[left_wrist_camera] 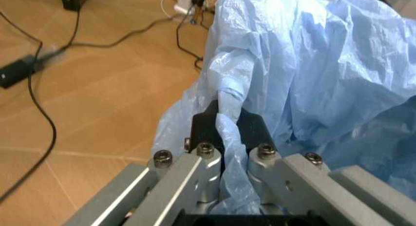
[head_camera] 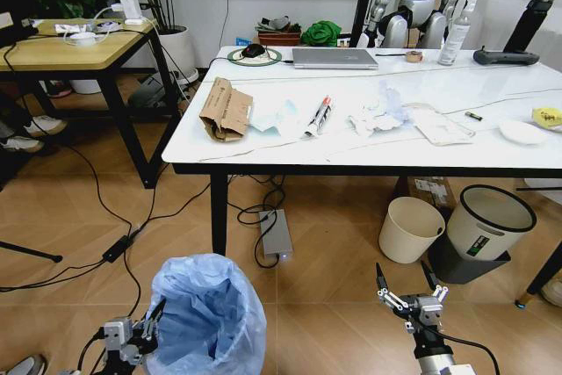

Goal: Pick up the trash bin and place the trash from the table into it.

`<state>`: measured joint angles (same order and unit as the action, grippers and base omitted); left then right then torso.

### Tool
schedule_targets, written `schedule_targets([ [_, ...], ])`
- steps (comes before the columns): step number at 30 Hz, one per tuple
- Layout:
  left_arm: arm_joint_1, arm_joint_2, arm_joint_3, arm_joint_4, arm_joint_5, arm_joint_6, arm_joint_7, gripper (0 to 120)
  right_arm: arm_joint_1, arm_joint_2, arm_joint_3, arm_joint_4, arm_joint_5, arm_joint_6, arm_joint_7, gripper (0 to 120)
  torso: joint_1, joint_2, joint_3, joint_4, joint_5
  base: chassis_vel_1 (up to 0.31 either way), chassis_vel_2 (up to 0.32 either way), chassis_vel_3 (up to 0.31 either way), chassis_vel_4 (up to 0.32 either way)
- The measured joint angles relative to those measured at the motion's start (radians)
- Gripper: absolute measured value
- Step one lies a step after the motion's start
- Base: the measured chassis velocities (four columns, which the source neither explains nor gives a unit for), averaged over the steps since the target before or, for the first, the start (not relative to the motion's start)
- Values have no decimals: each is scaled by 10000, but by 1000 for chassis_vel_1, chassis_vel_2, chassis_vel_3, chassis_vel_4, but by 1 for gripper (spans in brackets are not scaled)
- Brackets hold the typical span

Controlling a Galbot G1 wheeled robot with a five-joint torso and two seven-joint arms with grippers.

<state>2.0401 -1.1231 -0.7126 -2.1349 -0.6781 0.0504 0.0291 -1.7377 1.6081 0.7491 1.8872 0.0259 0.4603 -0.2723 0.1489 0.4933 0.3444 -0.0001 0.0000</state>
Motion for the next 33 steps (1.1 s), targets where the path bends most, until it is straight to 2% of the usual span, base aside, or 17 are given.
schedule_targets([
  [6, 200, 42, 137, -937, -346, 553, -774, 0, -165, 0, -46, 23, -127, 28, 0, 100, 115, 328, 209, 0, 1, 0, 0, 0, 0],
  [12, 314, 81, 76, -1419, -441, 654, -935, 0, -223, 0, -53, 23, -181, 40, 0, 100, 203, 575, 373, 0, 1, 0, 0, 0, 0],
  [20, 421, 46, 361, -1667, -206, 600, -933, 0, -194, 0, -65, 103, -235, -5, 0, 100, 319, 904, 585, 0, 1, 0, 0, 0, 0],
  [33, 363, 293, 283, -1776, -256, 642, -593, 0, -89, 0, 216, 262, -102, -141, 37, 100, 543, 1444, 899, 1, 0, 0, 0, 0, 0],
])
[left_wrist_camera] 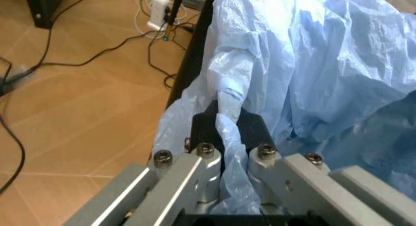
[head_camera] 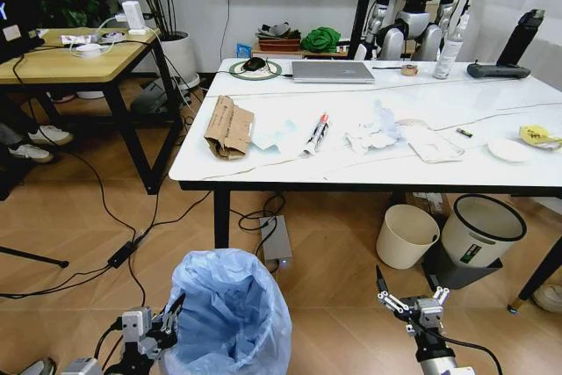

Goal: Pick up the trash bin and place the trash from the table into it.

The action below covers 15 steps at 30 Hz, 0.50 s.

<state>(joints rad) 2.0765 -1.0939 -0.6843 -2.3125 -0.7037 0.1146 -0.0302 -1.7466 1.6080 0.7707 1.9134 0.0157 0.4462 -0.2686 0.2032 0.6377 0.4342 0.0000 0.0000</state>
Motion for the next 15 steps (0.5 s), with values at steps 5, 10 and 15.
schedule_targets([
  [5, -214, 222, -429, 164, -13, -41, 657, 0, 9, 0, 65, 21, 53, -21, 6, 100, 90, 224, 137, 0, -1, 0, 0, 0, 0],
  [10, -418, 514, -656, 301, -313, -48, 1045, 0, 6, 1, 69, 16, 65, -19, 11, 100, 153, 393, 241, 0, -1, 0, 0, 0, 0],
  [15, -648, 732, -746, 493, -560, -47, 1203, 0, -28, 0, 73, 10, 70, 28, 16, 100, 247, 611, 368, -2, -1, 0, 0, 0, 0],
])
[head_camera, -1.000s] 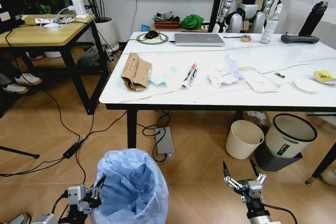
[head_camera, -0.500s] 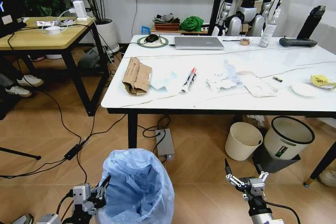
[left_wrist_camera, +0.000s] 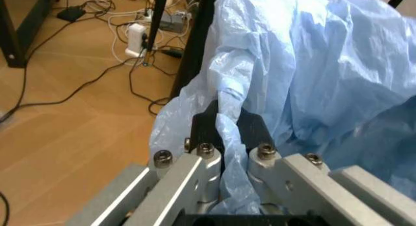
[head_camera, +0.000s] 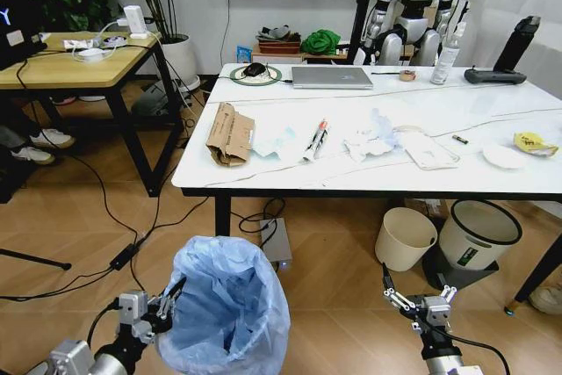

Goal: Pick up the trash bin and place the trash from the table into it.

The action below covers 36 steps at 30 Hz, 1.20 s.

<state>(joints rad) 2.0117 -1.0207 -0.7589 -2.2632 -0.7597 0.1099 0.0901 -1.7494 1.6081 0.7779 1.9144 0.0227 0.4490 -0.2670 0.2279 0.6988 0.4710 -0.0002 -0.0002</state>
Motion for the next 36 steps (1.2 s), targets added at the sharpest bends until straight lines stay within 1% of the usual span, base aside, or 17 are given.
schedule_targets([
  [2, 21, -51, 150, -97, -131, 119, -77, 0, -35, 0, 20, 0, 0, 46, 1, 100, 66, 151, 82, 1, 2, 0, 0, 0, 0],
  [4, 36, -87, 183, -96, -130, 132, -106, 0, -46, 0, 30, 2, 0, 57, 2, 100, 88, 203, 112, 1, 1, 0, 0, 0, 0],
  [9, 153, -179, 250, -139, -50, 116, -133, 0, -69, 0, 21, 15, -2, 81, 1, 100, 173, 452, 276, 1, 1, 0, 0, 0, 0],
  [10, 153, -179, 250, -139, -50, 116, -133, 0, -69, 0, 21, 15, -2, 81, 1, 100, 173, 452, 276, 1, 1, 0, 0, 0, 0],
  [21, 260, -384, 374, -334, 145, 69, -298, 0, -116, 0, -26, 151, -2, 82, 1, 100, 409, 997, 585, 1, 2, 0, 0, 0, 0],
  [27, 297, -409, 371, -375, 194, 50, -302, 0, -174, 0, -166, 251, 98, 49, 1, 100, 477, 1162, 683, 1, 2, 0, 0, 0, 0],
  [28, 317, -423, 372, -377, 221, 39, -308, 0, -174, 0, -186, 264, 100, 49, 2, 100, 502, 1226, 721, 1, 2, 0, 0, 0, 0],
  [29, 395, -453, 416, -416, 301, 7, -309, 0, -174, 0, -209, 301, 105, 49, 3, 100, 565, 1388, 822, 2, 1, 0, 0, 0, 0],
  [36, 423, -490, 446, -425, 398, -37, -309, 0, -206, 0, -203, 347, 114, 48, 5, 100, 705, 1714, 1008, 2, 2, 0, 0, 0, 0],
])
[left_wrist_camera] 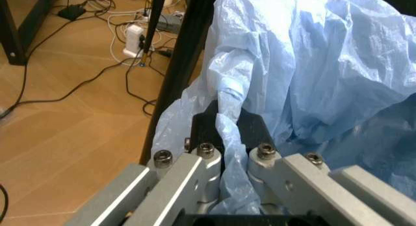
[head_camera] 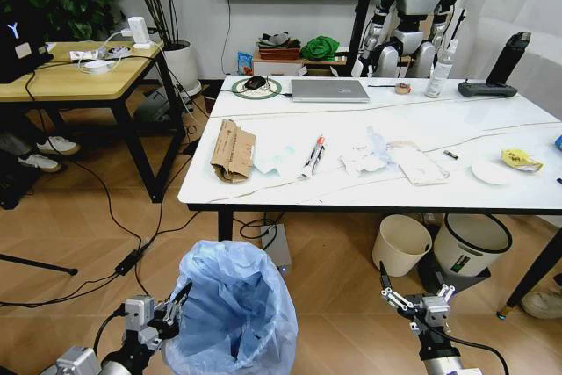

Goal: Pick up the trash bin and place the trash from the table into it.

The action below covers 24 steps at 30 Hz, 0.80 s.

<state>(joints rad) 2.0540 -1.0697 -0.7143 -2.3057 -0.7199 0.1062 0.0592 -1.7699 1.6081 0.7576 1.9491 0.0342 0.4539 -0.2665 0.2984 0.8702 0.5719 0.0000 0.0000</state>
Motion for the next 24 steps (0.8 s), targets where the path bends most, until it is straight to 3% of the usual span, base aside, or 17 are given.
schedule_targets([
  [24, -13, -52, 21, 229, 373, -374, 123, 0, -82, 0, -12, -42, 4, 92, 1, 100, 464, 1073, 607, -1, 0, 0, 0, 0, 0],
])
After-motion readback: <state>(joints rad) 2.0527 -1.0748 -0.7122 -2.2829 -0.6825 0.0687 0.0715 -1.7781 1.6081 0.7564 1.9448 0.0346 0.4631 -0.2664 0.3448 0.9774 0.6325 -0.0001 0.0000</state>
